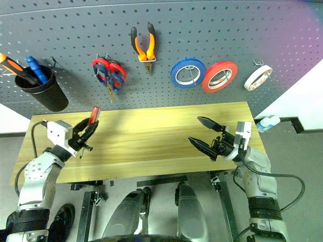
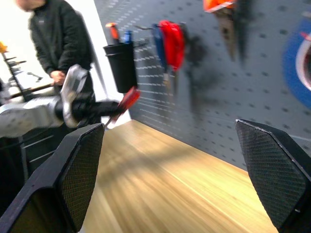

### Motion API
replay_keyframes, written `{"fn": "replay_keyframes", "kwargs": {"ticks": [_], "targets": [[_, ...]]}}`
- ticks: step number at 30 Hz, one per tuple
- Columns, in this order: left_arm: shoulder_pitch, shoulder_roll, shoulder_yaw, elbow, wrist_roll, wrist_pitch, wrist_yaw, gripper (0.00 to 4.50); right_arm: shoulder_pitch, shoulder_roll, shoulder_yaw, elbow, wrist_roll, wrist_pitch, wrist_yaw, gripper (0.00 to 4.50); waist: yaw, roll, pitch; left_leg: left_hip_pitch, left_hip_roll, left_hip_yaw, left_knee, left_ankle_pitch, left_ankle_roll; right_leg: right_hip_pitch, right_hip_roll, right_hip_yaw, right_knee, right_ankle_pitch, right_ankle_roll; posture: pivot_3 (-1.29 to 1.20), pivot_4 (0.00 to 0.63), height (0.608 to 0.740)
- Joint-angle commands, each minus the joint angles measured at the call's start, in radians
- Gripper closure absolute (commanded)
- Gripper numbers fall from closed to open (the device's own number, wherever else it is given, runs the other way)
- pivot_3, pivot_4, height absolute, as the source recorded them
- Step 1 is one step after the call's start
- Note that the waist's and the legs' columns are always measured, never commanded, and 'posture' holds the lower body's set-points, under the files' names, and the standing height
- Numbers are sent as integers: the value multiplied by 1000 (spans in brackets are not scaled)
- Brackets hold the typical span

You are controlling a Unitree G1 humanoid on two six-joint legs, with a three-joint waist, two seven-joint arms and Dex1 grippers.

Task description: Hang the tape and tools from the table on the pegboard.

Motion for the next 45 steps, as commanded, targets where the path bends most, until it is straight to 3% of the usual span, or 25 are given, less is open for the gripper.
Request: {"fn": "replay_keyframes", "kwargs": {"ticks": [1, 13, 18, 26, 36, 45], "targets": [[-18, 14, 32, -49, 3, -43, 35, 3604, -22, 18, -3, 21, 12, -23, 30, 0, 1, 0, -11, 1, 0, 0, 0, 0, 0, 1, 0, 0, 0, 0, 0, -99, 163, 740], [-115, 59, 64, -110, 13, -44, 121, 3604, -113, 82, -23, 29, 82, 36, 37, 0, 2, 0, -56, 4, 1, 1, 1, 4, -3, 3, 2, 0, 1, 5, -1, -86, 118, 740], [-220, 111, 79, -118, 8, -14, 147, 3604, -115, 105, -22, 29, 87, 39, 22, 0, 2, -1, -63, 15, 1, 1, 0, 4, -3, 15, 4, 0, 0, 5, -1, -83, 106, 740], [-355, 167, 83, -67, -22, 11, 133, 3604, -136, 114, -45, 47, 89, 42, -4, 0, 1, 0, -76, 17, 2, 2, 0, 4, -2, 15, 6, 1, 0, 5, -1, -85, 103, 740], [-606, 228, 65, 186, -27, -64, 39, 3604, -135, 117, -45, 54, 76, 35, -21, 0, 0, 0, -79, 17, 2, 2, 1, 5, -3, 15, 8, 1, 1, 6, -2, -89, 104, 740], [-722, 231, 80, 464, -38, -185, -32, 3604, -114, 104, -52, 27, 73, 38, -38, 0, 0, 1, -80, 17, 3, 3, 1, 5, -3, 15, 9, 2, 2, 6, -2, -102, 112, 740]]}}
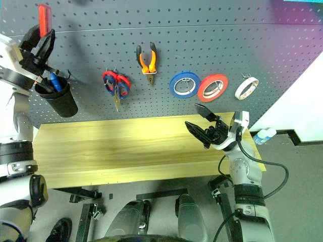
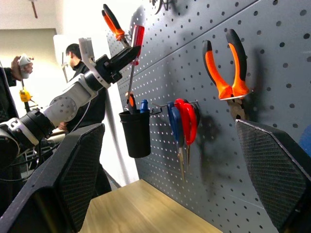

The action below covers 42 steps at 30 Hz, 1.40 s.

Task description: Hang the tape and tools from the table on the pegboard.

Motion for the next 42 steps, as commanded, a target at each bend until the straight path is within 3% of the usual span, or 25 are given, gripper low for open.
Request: {"fn": "replay_keyframes", "kwargs": {"ticks": [1, 8, 18, 28, 29, 38, 42], "targets": [[-51, 14, 22, 79, -2, -75, -9, 3604, 4, -12, -18, -39, 3, -9, -7, 0, 0, 0, 0, 0, 0, 0, 0, 0, 0, 0, 0, 0, 0, 0, 0, -104, 112, 740], [28, -32, 37, 122, -10, -140, 12, 3604, 23, -41, -27, -73, 4, 3, -21, 0, -2, 0, 0, 0, 0, 0, 0, 0, 0, 0, 0, 0, 0, 0, 0, -111, 130, 740], [228, -66, 69, 5, 22, -156, 170, 3604, 34, -62, -32, -86, 15, 36, -28, 0, 0, 0, 0, 0, 3, 1, 1, 0, 0, 0, 1, 2, 0, 2, -2, -93, 141, 740], [256, -80, 57, -82, -33, -89, 160, 237, 15, -57, -26, -64, 5, 34, -22, 0, 1, 0, 0, 1, 7, 4, 1, 0, 0, 0, 6, 3, 0, 3, -4, -78, 142, 740], [256, -82, 55, -93, -38, -83, 157, 55, 15, -56, -26, -63, 5, 35, -22, 0, 1, 0, 0, 1, 8, 5, 1, 0, 0, 0, 6, 3, 0, 3, -4, -78, 142, 740], [231, -135, 20, -262, -95, 12, 170, 55, 7, -48, -27, -48, 1, 28, -21, 0, 1, 0, 0, 6, 12, 17, 1, 0, 0, 0, 10, 14, 0, 6, -4, -80, 139, 740], [236, -185, -57, -392, -119, 109, 170, 55, -17, -19, -38, -20, -6, -3, -46, 0, 1, 0, 0, 10, 12, 20, 1, 0, 0, 3, 11, 17, 0, 6, -3, -75, 130, 740]]}}
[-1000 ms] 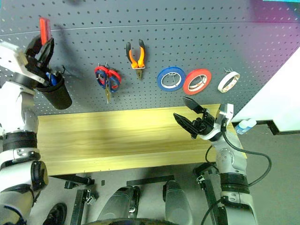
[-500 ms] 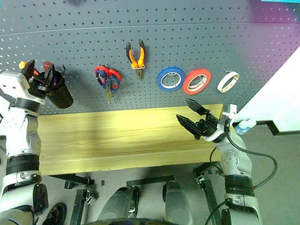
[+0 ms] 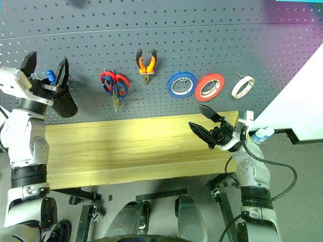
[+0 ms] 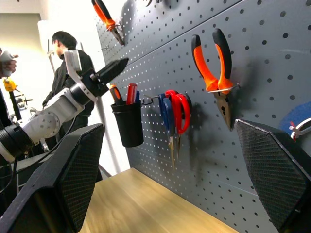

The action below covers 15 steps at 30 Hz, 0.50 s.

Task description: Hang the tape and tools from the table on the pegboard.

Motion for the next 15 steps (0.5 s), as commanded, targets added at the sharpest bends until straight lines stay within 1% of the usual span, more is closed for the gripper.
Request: {"fn": "replay_keyframes", "kwargs": {"ticks": [1, 4, 7, 8, 11, 15], "targets": [[-2, -38, -69, -141, -34, 86, 5, 55, -39, 30, -21, 18, -2, -52, -27, 0, 0, 0, 0, 1, 0, 1, 0, 0, 0, 1, 0, 0, 0, 0, 0, -74, 128, 740], [52, -72, -120, -215, -26, 149, 5, 55, -66, 75, -36, 63, -33, -118, -99, 0, -3, 0, 0, 4, 1, 2, 0, 0, 0, 4, 2, 3, 0, 0, 0, -68, 118, 740], [131, -79, -150, -242, -3, 177, -11, 55, -66, 123, -38, 96, -93, -220, -175, 0, -6, 0, -1, 6, 3, 3, -1, 0, 0, 3, 4, 5, 0, 1, 0, -64, 114, 740], [157, -77, -159, -239, 29, 161, -10, 55, -68, 136, -44, 112, -114, -251, -208, 0, -5, -1, -1, 6, 4, 3, -2, 0, 0, 3, 5, 5, 0, 1, -1, -62, 111, 740], [238, -87, -167, -240, 26, 160, -32, 55, -58, 159, -41, 144, -173, -311, -288, 0, -1, -1, -2, 6, 4, 4, -2, 0, 0, 2, 6, 6, 0, 2, -2, -61, 104, 740], [338, -111, -192, -226, 68, 102, -53, 55, -2, 215, -24, 134, -269, -363, -457, 0, 0, 0, -15, 5, 4, 5, -2, 0, 0, 3, 6, 7, 0, 2, -2, -56, 95, 740]]}}
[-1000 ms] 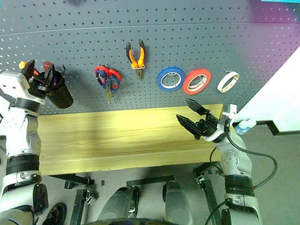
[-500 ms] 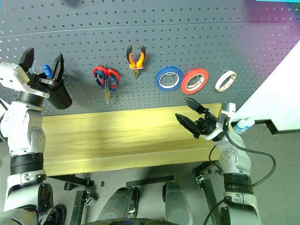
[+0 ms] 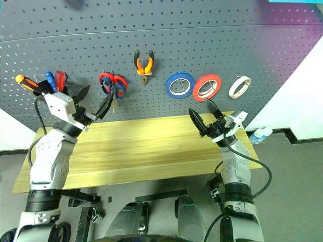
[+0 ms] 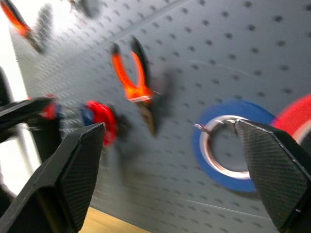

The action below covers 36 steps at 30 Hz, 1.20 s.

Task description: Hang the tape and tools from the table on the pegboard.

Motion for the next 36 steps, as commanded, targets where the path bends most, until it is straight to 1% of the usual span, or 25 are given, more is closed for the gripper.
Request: {"fn": "replay_keyframes", "kwargs": {"ticks": [1, 7, 11, 15, 16, 19, 20, 21, 22, 26, 29, 36], "targets": [[64, -21, -27, -5, 38, -62, -23, 55, 51, 37, 14, -25, -87, -46, -145, 0, 2, 0, -10, 0, 0, 0, 0, 0, 0, 0, 0, 0, -1, 0, 0, -55, 94, 740], [186, -60, -21, 110, 73, -160, -47, 55, 152, 50, 31, -59, -249, -43, -400, 0, 1, 3, -29, 1, 0, 1, 0, 0, 0, 1, 0, 1, -1, -2, -3, -55, 71, 740], [253, -93, 16, 191, 71, -231, -32, 55, 237, 27, 46, -68, -360, -66, -515, 0, 0, 5, -49, 1, 0, 2, -1, 0, 0, 1, 0, 2, -2, -4, -2, -57, 60, 740], [317, -124, 55, 255, 49, -257, -19, 55, 322, 29, 56, -125, -386, -22, -578, 0, 0, 5, -65, 2, 0, 2, -1, 0, 0, 3, 0, 2, -2, -5, -1, -64, 50, 740], [330, -127, 57, 270, 59, -273, -18, 55, 335, 26, 62, -138, -386, -7, -581, 0, 0, 5, -68, 3, 1, 2, 0, 0, 0, 4, 0, 2, -3, -5, -1, -65, 48, 740], [360, -147, 84, 284, 34, -279, -11, 55, 360, 5, 73, -172, -402, 52, -603, 0, -2, 7, -74, 4, 1, 2, 0, -1, 0, 7, 0, 2, -5, -6, -1, -68, 37, 740], [368, -154, 96, 276, 17, -270, -6, 55, 364, -2, 68, -179, -385, 55, -593, 0, -3, 10, -78, 4, 3, 2, 0, -1, -1, 9, 1, 1, -8, -6, -1, -68, 34, 740], [373, -159, 103, 270, 9, -266, -2, 55, 365, -7, 65, -182, -369, 54, -584, 0, -3, 13, -82, 4, 8, 2, 0, -2, -2, 12, 3, -1, -15, -5, -1, -69, 33, 740], [381, -158, 101, 266, 18, -272, 2, 55, 370, -7, 62, -190, -368, 52, -593, 0, -3, 12, -85, 4, 12, 2, 0, -3, -2, 14, 9, -1, -22, -5, -1, -70, 26, 740], [401, -168, 99, 271, 39, -292, 15, 55, 391, -8, 86, -171, -383, -25, -579, 0, -2, 14, -103, 3, 13, 2, 0, -5, 1, 14, 9, -2, -22, -5, -1, -65, 5, 740], [404, -175, 103, 274, 34, -295, 24, 55, 397, 1, 96, -147, -376, -32, -577, 0, -1, 17, -115, 4, 13, 3, -1, -6, 4, 14, 9, -1, -22, -5, -1, -66, 0, 740], [371, -178, 97, 297, 16, -288, 7, 55, 365, 14, 111, -112, -363, -35, -585, 0, -3, 20, -122, 6, 13, 3, -1, -7, 4, 15, 9, -1, -21, -5, -1, -72, 0, 740]]}}
